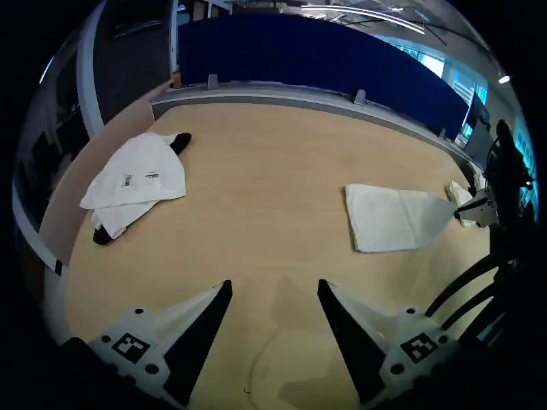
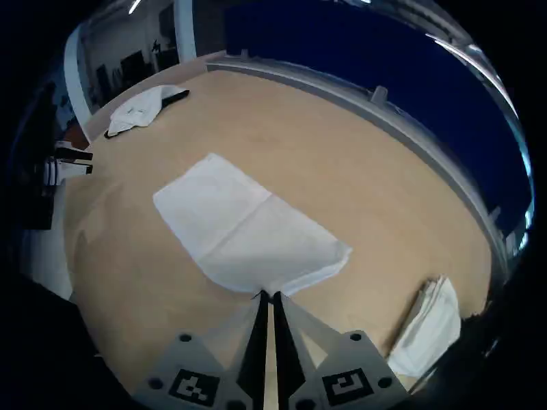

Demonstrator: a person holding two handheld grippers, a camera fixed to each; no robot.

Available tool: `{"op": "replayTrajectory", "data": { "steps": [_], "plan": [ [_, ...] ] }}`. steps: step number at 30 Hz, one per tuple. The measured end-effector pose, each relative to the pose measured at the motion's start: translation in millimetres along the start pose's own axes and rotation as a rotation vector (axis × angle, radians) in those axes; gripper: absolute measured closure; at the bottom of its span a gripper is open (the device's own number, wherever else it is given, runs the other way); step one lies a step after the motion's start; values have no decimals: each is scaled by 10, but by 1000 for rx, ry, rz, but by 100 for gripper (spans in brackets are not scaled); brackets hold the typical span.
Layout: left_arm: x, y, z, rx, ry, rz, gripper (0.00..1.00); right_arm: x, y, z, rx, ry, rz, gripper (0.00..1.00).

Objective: Fold towel

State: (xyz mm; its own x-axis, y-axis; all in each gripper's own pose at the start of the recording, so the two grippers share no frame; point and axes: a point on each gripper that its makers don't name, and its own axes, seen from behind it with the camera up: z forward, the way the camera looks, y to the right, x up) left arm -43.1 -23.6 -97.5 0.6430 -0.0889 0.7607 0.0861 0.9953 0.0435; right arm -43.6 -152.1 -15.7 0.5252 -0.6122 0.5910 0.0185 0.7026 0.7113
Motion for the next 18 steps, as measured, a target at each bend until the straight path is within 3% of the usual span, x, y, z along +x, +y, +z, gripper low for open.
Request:
{"op": "replayTrajectory", "data": {
  "steps": [6,18],
  "plan": [
    [-8,-8,-36,-5,8,-7,7,292,-87,-47,-14,25,-84,95],
    [-64,1,-76,-21,14,-27,7,730,-326,-83,2,65,-194,95]
  ]
}}
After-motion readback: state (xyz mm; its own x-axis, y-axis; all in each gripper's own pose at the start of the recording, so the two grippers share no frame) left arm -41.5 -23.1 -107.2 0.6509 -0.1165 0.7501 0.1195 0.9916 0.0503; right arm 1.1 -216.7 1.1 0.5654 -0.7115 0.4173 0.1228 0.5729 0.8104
